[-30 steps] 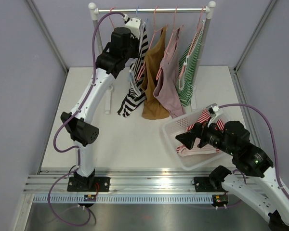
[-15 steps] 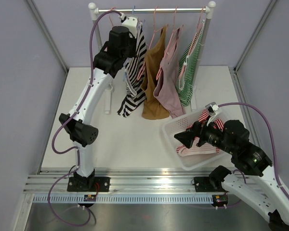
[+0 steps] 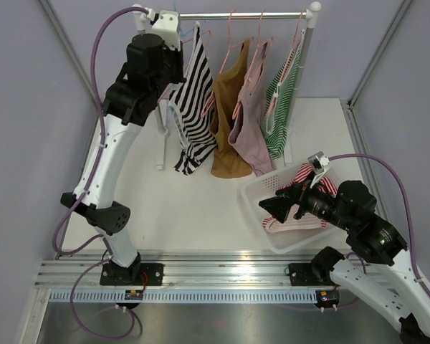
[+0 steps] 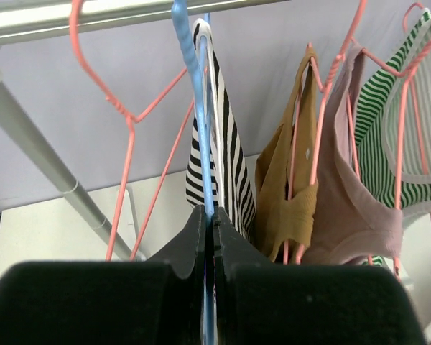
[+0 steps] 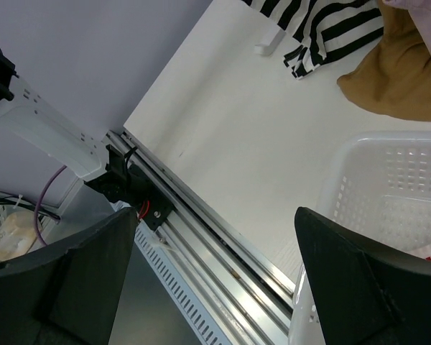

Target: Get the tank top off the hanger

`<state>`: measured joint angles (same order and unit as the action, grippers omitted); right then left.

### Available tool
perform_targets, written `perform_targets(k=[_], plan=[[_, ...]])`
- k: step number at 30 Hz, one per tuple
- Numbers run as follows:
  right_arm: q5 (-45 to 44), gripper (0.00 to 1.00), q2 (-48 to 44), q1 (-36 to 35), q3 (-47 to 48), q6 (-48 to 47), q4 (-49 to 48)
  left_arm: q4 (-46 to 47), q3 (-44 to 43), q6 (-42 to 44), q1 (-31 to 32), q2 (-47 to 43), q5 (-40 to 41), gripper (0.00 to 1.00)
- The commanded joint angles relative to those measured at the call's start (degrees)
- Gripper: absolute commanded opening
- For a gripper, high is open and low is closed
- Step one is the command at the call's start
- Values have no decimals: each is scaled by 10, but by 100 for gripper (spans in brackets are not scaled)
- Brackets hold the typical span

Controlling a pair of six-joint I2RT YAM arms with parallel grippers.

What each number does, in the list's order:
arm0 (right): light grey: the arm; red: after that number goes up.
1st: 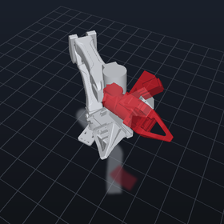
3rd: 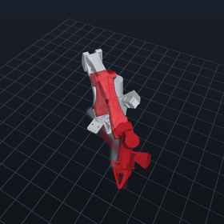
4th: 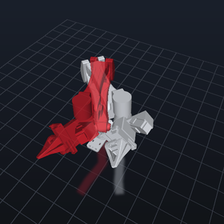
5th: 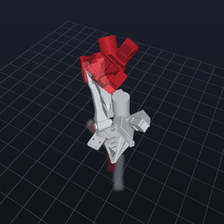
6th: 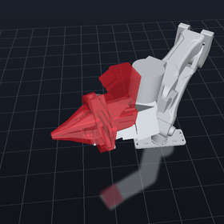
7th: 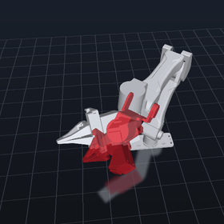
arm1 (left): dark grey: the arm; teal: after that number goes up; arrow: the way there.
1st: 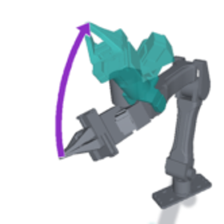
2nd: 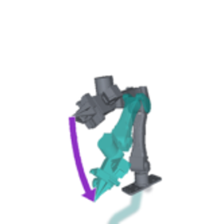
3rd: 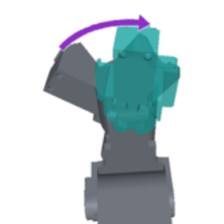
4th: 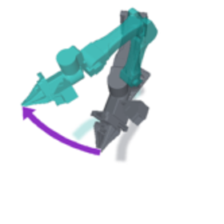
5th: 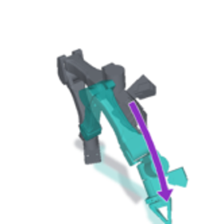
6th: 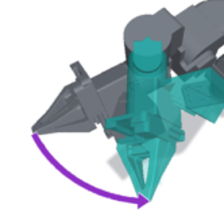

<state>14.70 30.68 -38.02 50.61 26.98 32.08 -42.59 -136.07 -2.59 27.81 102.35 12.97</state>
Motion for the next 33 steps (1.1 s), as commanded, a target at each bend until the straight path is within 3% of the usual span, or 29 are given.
perform_targets(k=[1, 6, 10, 13, 17, 20, 22, 23, 26, 33], plan=[[10, 99, -4, 2, 14, -4, -42, -25, 31, -19, 0, -67, -15, 0], [31, 99, -2, 2, 12, 7, -107, -53, 149, -68, 0, -205, -27, 0], [55, 100, -1, 2, -29, 18, -219, -66, 267, -101, 1, -317, -42, 0], [119, 99, 48, 2, -32, 18, -271, -79, 338, -112, 3, -412, -56, 0], [173, 99, 161, 1, -39, 71, -380, -76, 523, -122, 2, -548, -126, 0], [191, 98, 231, -9, -39, 115, -462, -73, 604, -124, 2, -639, -185, 0], [123, 96, 262, -35, -21, 99, -455, -62, 673, -124, 2, -682, -210, 0], [83, 94, 292, -88, -7, 73, -437, -55, 692, -125, 3, -718, -240, 0], [-113, 92, 356, -187, 49, -29, -392, -46, 737, -133, 2, -774, -276, 0], [-229, 86, 460, -222, 117, -68, -417, -71, 772, -140, 3, -798, -326, 0]])
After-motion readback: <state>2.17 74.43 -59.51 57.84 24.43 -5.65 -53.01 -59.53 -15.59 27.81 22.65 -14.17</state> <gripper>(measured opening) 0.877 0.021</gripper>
